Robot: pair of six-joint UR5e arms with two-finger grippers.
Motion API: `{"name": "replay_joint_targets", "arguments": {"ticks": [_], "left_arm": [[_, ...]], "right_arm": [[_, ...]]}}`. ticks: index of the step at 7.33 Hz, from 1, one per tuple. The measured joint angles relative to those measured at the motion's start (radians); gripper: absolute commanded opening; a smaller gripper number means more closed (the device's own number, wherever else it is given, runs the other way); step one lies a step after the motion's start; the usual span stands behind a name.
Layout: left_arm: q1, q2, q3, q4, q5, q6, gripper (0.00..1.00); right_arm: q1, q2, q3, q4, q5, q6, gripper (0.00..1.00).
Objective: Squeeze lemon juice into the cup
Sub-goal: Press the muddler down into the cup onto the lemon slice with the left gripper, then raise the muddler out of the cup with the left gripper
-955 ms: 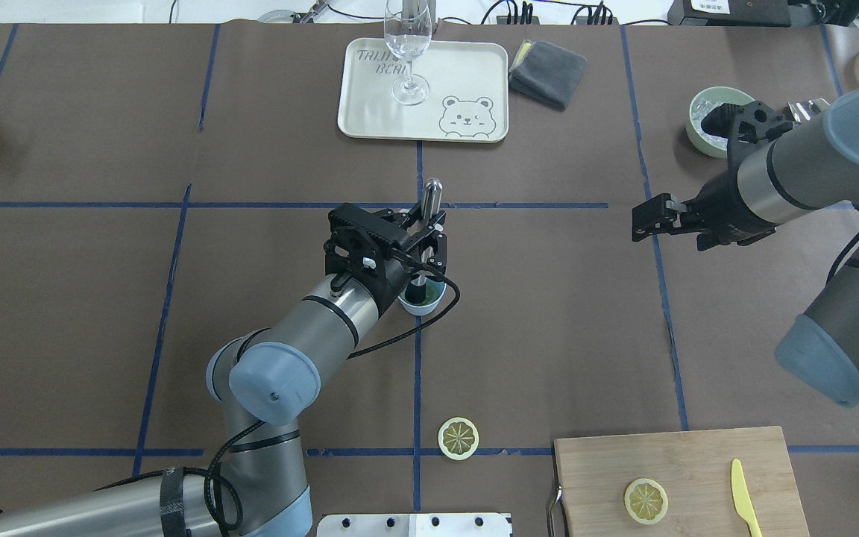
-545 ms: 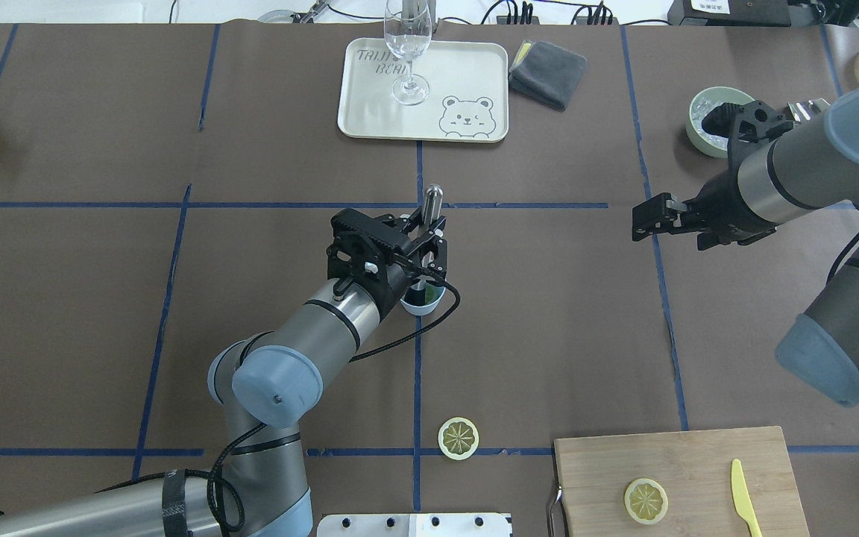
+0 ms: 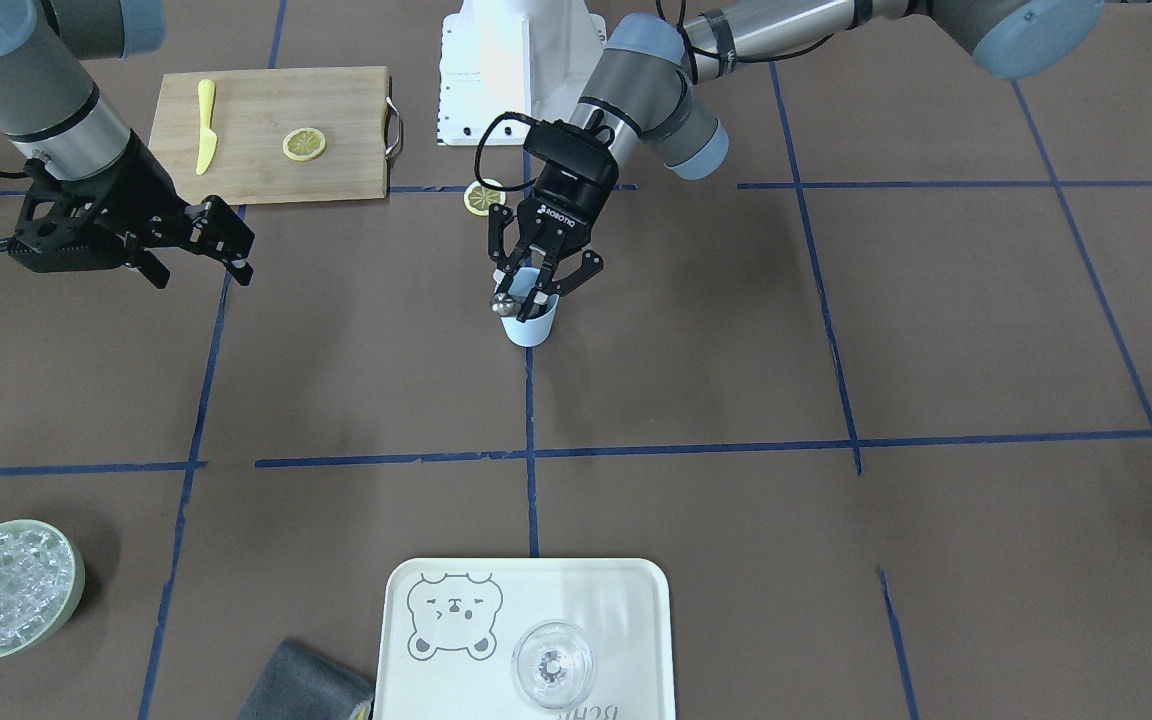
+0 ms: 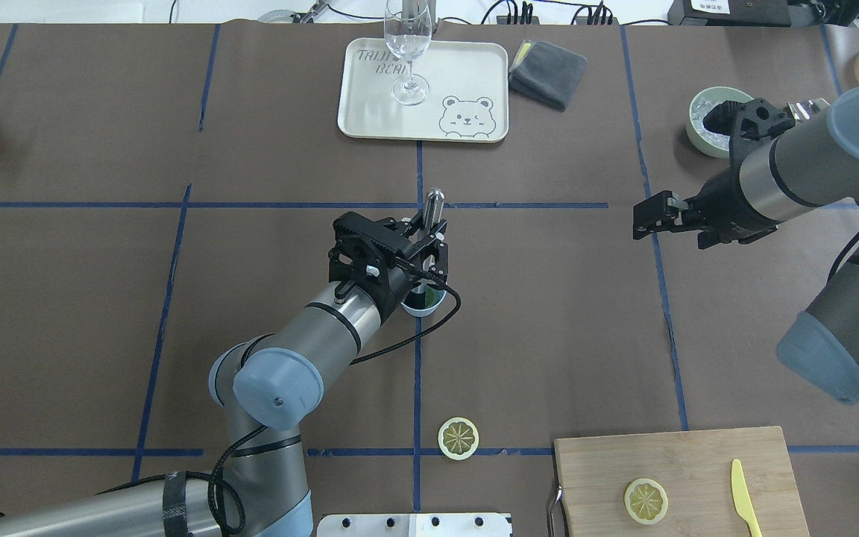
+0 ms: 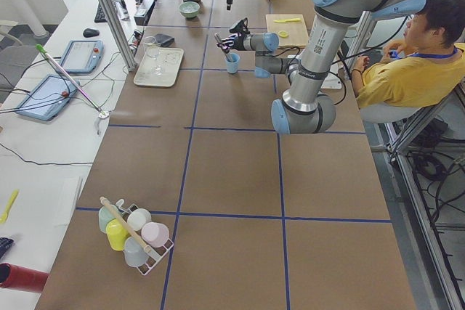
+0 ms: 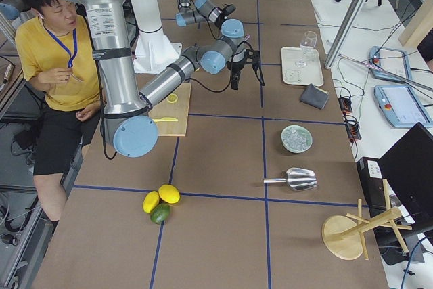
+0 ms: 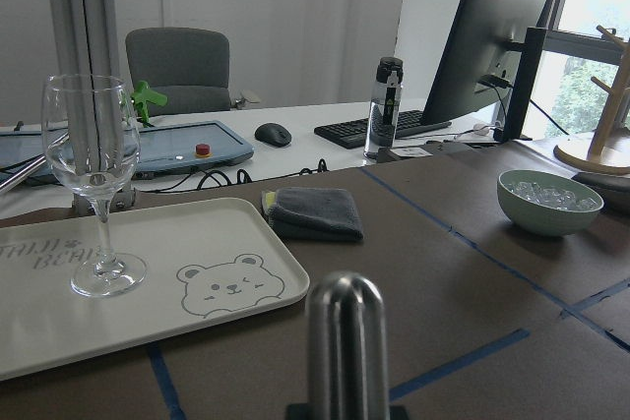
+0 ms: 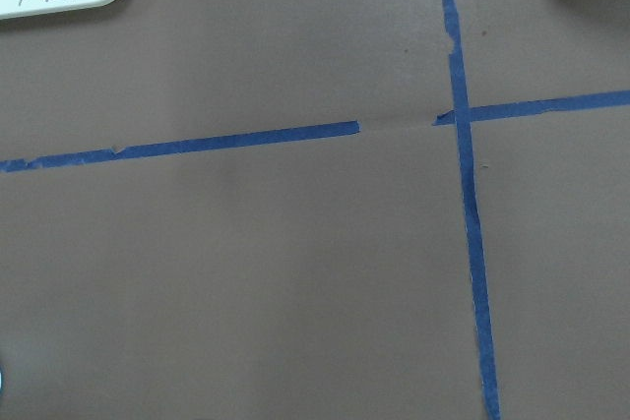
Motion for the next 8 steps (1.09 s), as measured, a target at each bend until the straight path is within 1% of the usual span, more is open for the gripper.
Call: {"name": "replay_joint_targets", "arguments": {"ticks": [3, 5, 6, 8], "left_arm": [[-0.008, 0.000, -0.126, 0.000, -0.006, 0.127, 0.00], [-0.040, 0.004, -0.197, 0.002, -0.016, 0.177, 0.00], [-0.067, 0.009, -0.225, 0.005, -0.051, 0.214, 0.00], [-0.142, 0.054, -0.260, 0.017, -0.197, 0.248, 0.00]], "right_arm": [[0.005, 0.000, 0.001, 0.000, 0.004, 0.000, 1.00], [0.006, -0.002, 0.003, 0.000, 0.004, 0.001, 1.00], [0.006, -0.004, 0.004, 0.000, 0.004, 0.001, 1.00], [0.007, -0.010, 0.004, 0.000, 0.004, 0.001, 1.00]]}}
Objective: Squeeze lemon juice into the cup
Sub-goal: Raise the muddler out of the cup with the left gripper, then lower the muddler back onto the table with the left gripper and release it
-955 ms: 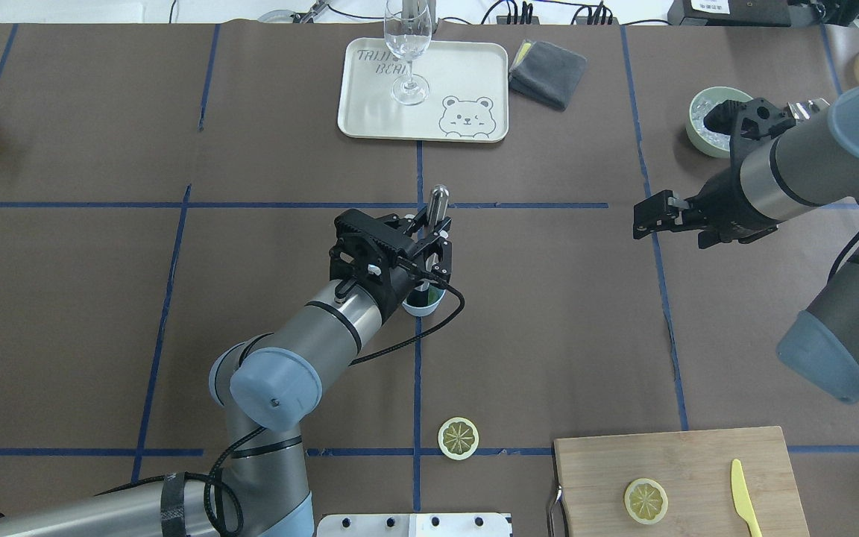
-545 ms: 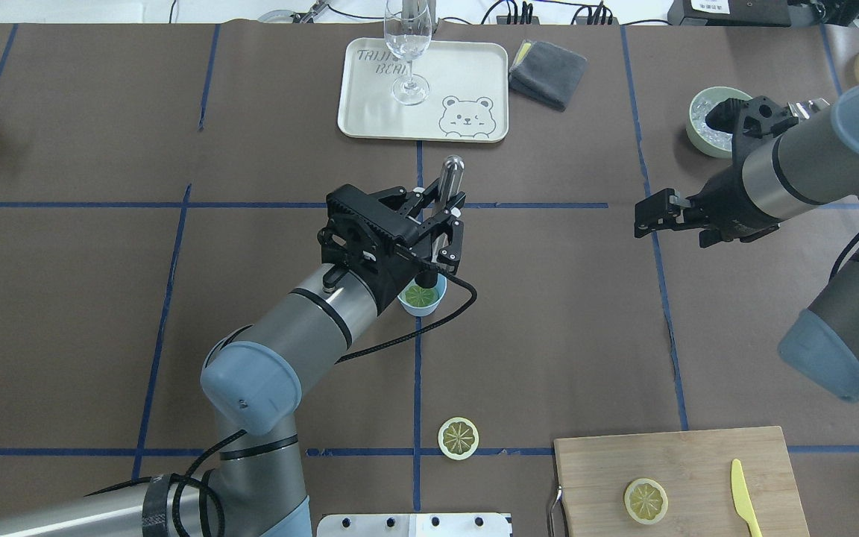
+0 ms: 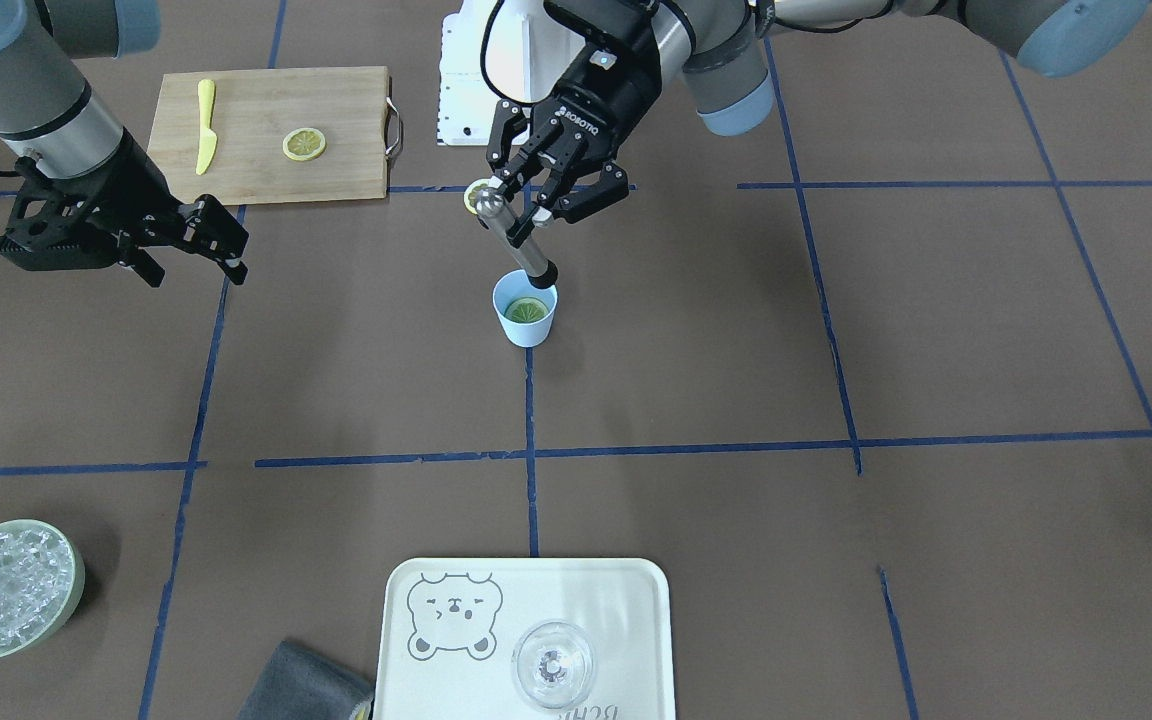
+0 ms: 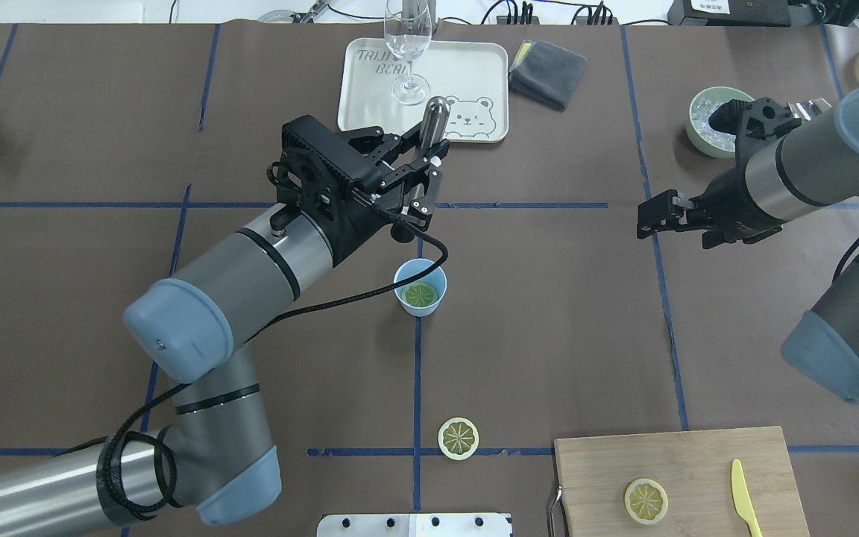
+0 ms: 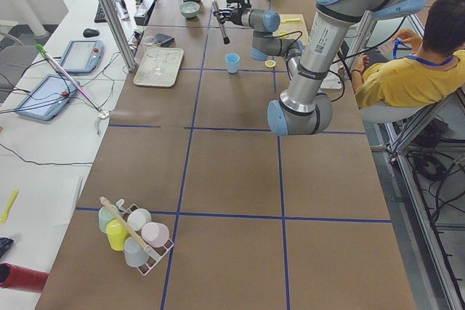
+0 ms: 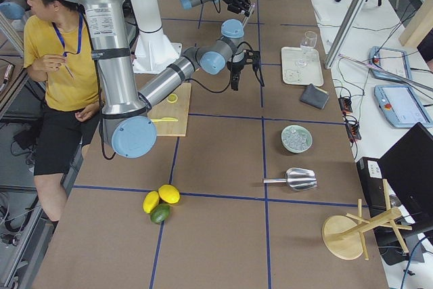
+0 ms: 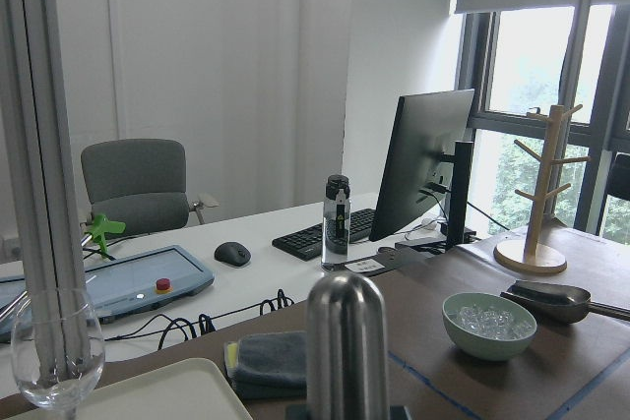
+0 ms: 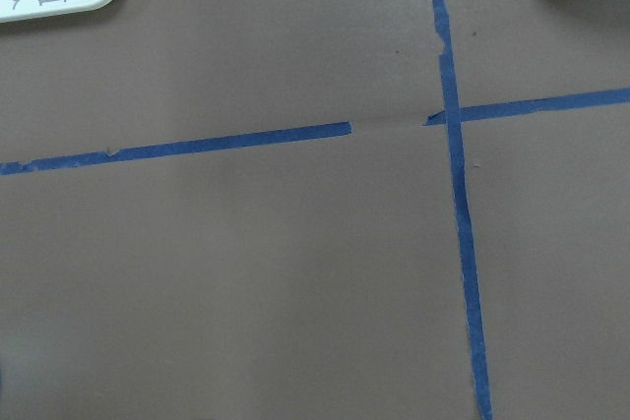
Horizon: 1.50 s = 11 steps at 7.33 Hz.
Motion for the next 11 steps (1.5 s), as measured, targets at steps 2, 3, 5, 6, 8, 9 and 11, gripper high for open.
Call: {"name": "replay_joint_targets", "arguments": {"ticks": [2, 3, 5, 6, 8, 9, 11], "left_arm": [[-0.097, 0.078, -0.012, 0.047, -0.199, -0.024, 0.00], [-0.158, 0.112, -0.029, 0.134, -0.334, -0.052, 0.00], [-0.343, 0.185, -0.098, 0.427, -0.735, -0.092, 0.00], [-0.425, 0.251, -0.113, 0.503, -0.892, -0.097, 0.00], [-0.505, 0.440, -0.129, 0.556, -1.016, -0.176, 0.00], [-0.533, 0.503, -0.128, 0.602, -1.027, -0.302, 0.00], [-0.552, 0.538, -0.102, 0.753, -1.029, -0.414, 0.00]], "right_arm": [[0.000, -0.004, 0.000, 0.000, -0.001, 0.002, 1.00], [0.000, -0.007, -0.001, 0.001, -0.003, 0.003, 1.00], [0.000, -0.007, 0.000, 0.001, -0.004, 0.002, 1.00], [0.000, -0.006, -0.001, 0.002, -0.005, 0.000, 1.00], [0.001, -0.005, -0.003, 0.001, -0.007, -0.002, 1.00], [0.001, -0.005, -0.004, 0.001, -0.007, -0.003, 1.00], [0.002, -0.006, -0.003, 0.001, -0.007, -0.003, 1.00]]}}
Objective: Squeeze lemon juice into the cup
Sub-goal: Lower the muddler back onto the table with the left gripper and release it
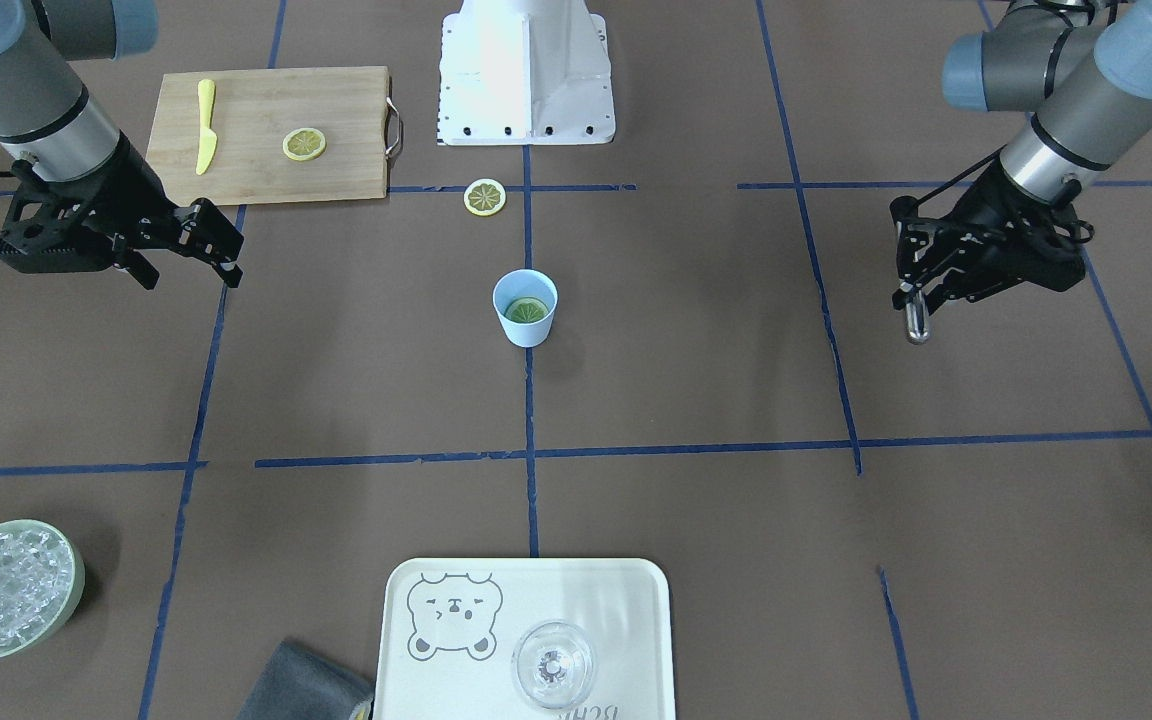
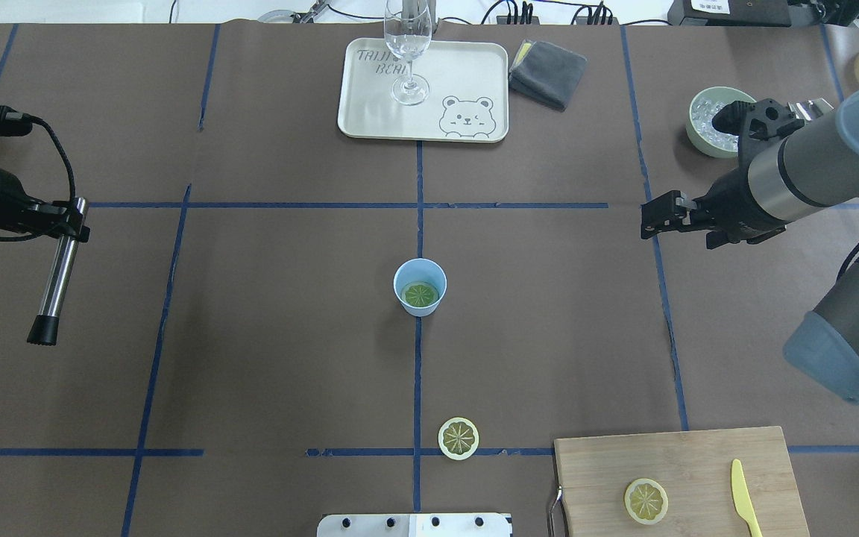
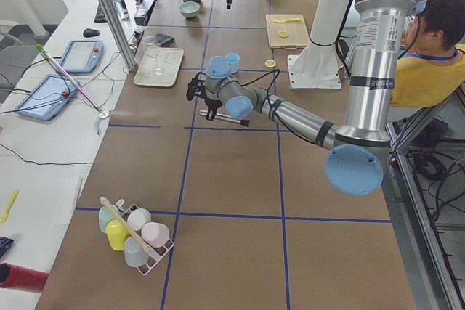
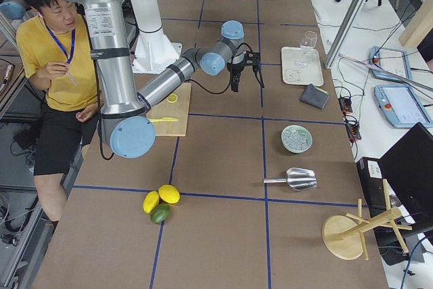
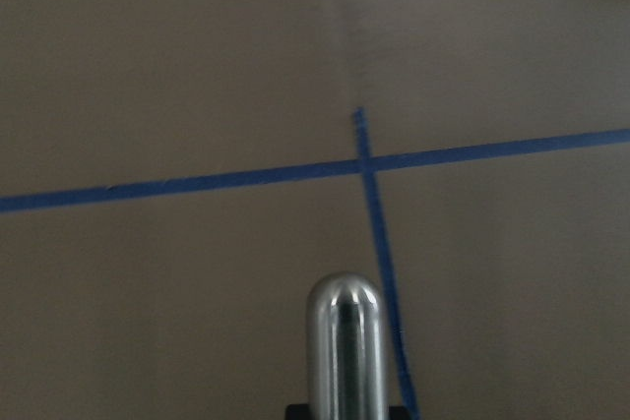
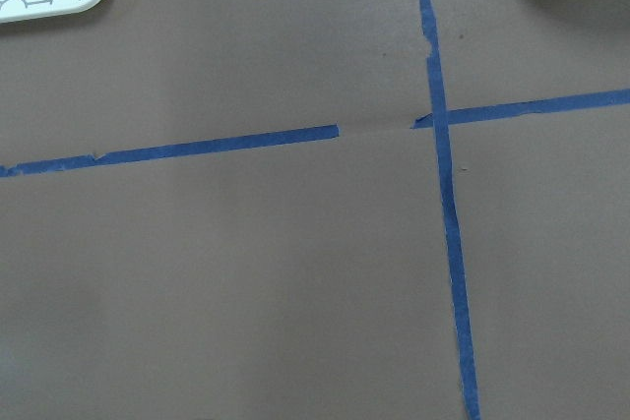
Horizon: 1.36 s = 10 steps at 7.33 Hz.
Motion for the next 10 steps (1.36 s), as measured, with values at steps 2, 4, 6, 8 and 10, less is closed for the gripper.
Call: {"name": "replay_joint_targets", "arguments": {"ticks": [2, 4, 6, 8, 10], "left_arm": [[0.003, -0.001, 0.067, 0.041, 0.000, -0.011, 0.00], [0.009, -0.013, 0.123, 0.041, 0.000, -0.008, 0.00], [0.050, -0.021, 0.143, 0.031, 0.033, -0.005, 0.00], [0.095, -0.021, 0.150, 0.009, 0.101, 0.009, 0.00], [0.106, -0.015, 0.163, -0.028, 0.112, 0.034, 0.00]], "right_arm": [[0.000, -0.001, 0.000, 0.000, 0.000, 0.000, 1.00], [0.000, 0.000, -0.001, 0.000, 0.000, 0.000, 1.00], [0.000, 0.001, 0.000, 0.000, 0.000, 0.000, 1.00], [-0.001, 0.002, 0.003, 0.000, 0.000, 0.001, 1.00], [-0.001, 0.002, 0.004, 0.000, 0.000, 0.001, 1.00]]}}
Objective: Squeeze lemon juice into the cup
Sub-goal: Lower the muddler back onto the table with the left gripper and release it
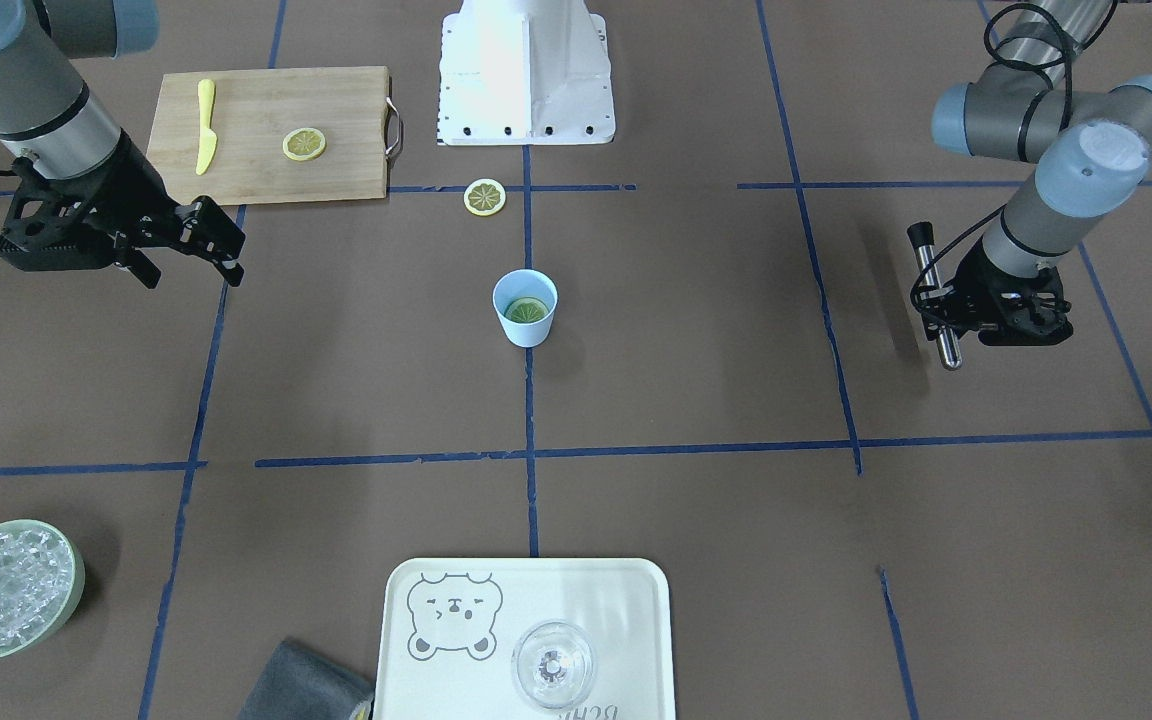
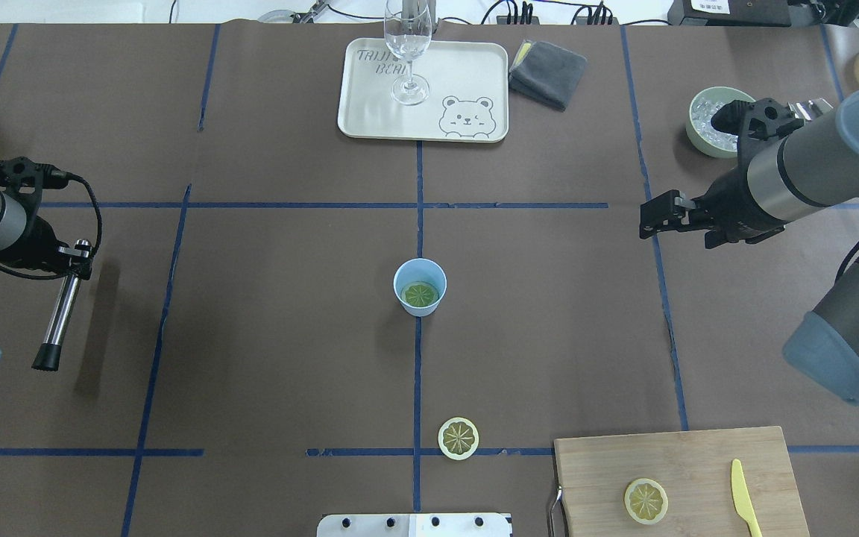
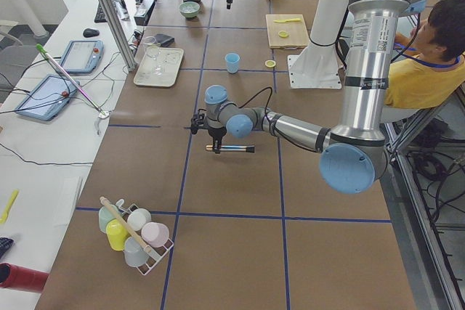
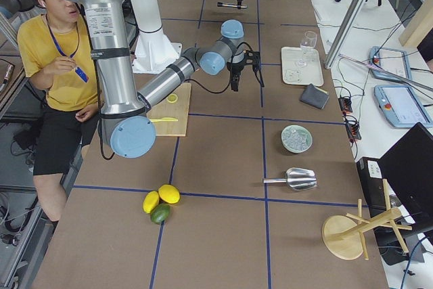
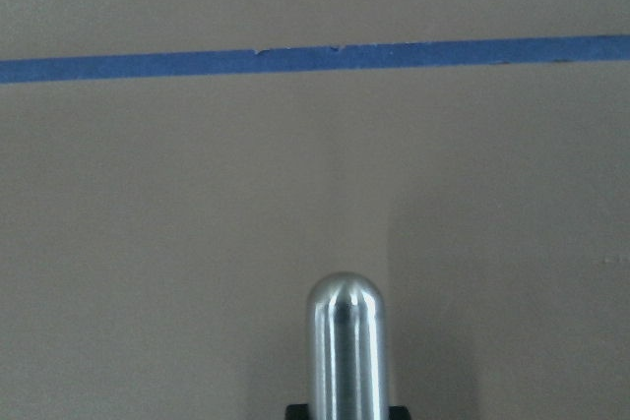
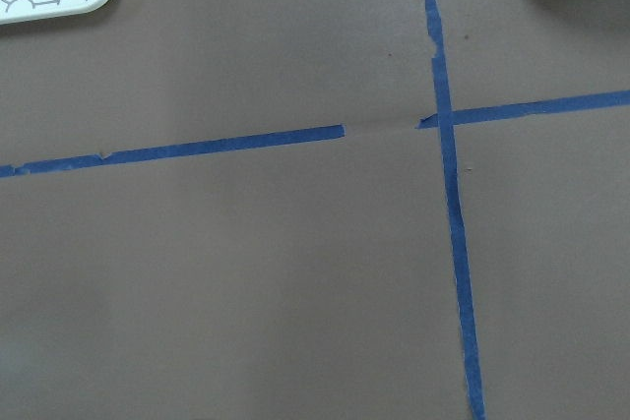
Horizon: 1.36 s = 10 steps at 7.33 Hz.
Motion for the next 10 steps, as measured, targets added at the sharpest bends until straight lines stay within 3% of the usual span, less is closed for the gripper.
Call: {"name": "replay_joint_targets", "arguments": {"ticks": [5, 6, 7, 8, 9, 10], "left_arm": [[0.002, -0.004, 0.039, -0.009, -0.001, 0.000, 0.00], [0.002, -0.005, 0.042, -0.010, -0.002, 0.002, 0.06], [0.002, -0.006, 0.045, -0.010, -0.001, 0.004, 0.25], [0.002, -0.007, 0.047, -0.009, -0.001, 0.006, 0.57], [0.002, -0.008, 0.048, -0.010, -0.001, 0.008, 0.74], [0.002, -0.009, 0.049, -0.010, 0.000, 0.010, 1.00]], "right_arm": [[0.000, 0.000, 0.001, 0.000, 0.000, 0.000, 1.00], [0.000, 0.000, 0.001, 0.000, 0.000, 0.000, 1.00], [0.000, 0.000, 0.001, 0.000, 0.000, 0.000, 1.00], [0.000, 0.000, 0.001, 0.000, 0.001, 0.000, 1.00], [0.000, 0.000, 0.001, 0.000, 0.001, 0.000, 1.00], [0.000, 0.001, 0.001, 0.000, 0.001, 0.000, 1.00]]}}
